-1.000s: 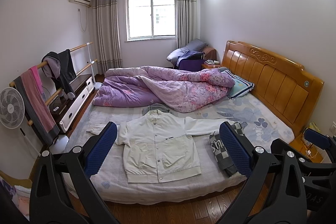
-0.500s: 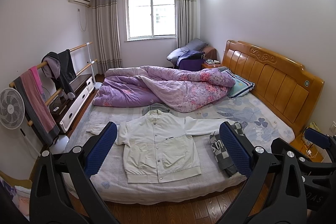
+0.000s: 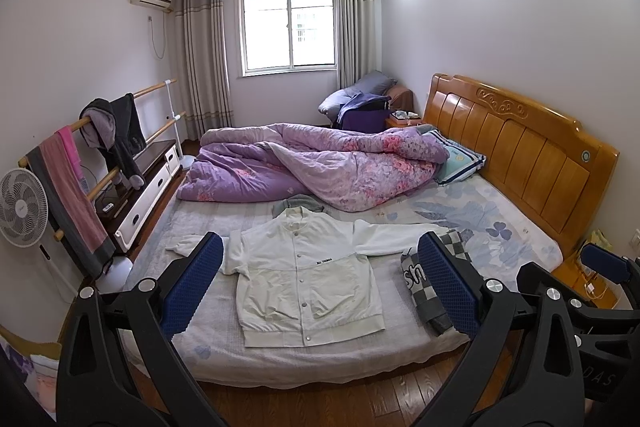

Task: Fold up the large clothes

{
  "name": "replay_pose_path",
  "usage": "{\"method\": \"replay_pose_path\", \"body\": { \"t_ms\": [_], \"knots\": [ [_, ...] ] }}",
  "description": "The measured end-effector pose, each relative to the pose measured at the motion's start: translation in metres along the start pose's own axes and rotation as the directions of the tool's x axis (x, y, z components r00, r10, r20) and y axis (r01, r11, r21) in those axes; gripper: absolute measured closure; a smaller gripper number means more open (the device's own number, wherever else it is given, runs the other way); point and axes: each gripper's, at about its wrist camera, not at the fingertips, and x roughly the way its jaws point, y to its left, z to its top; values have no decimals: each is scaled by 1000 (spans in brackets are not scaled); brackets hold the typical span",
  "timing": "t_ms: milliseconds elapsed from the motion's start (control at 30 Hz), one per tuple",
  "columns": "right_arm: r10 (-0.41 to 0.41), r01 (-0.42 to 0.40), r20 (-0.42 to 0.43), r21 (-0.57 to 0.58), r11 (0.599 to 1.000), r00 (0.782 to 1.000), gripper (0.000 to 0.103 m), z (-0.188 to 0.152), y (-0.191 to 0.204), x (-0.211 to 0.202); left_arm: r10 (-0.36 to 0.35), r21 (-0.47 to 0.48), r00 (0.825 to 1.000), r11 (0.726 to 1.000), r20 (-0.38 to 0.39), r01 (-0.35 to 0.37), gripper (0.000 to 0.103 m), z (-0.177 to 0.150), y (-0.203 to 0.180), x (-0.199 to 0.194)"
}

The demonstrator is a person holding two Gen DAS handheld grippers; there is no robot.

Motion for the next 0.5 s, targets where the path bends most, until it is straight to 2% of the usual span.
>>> {"method": "replay_pose_path", "body": {
  "t_ms": [500],
  "knots": [
    [1, -1, -3, 1, 1000, 1000, 8, 1, -1, 1, -2, 2, 1000, 1000, -1, 2, 5, -1, 9, 0]
  ]
}}
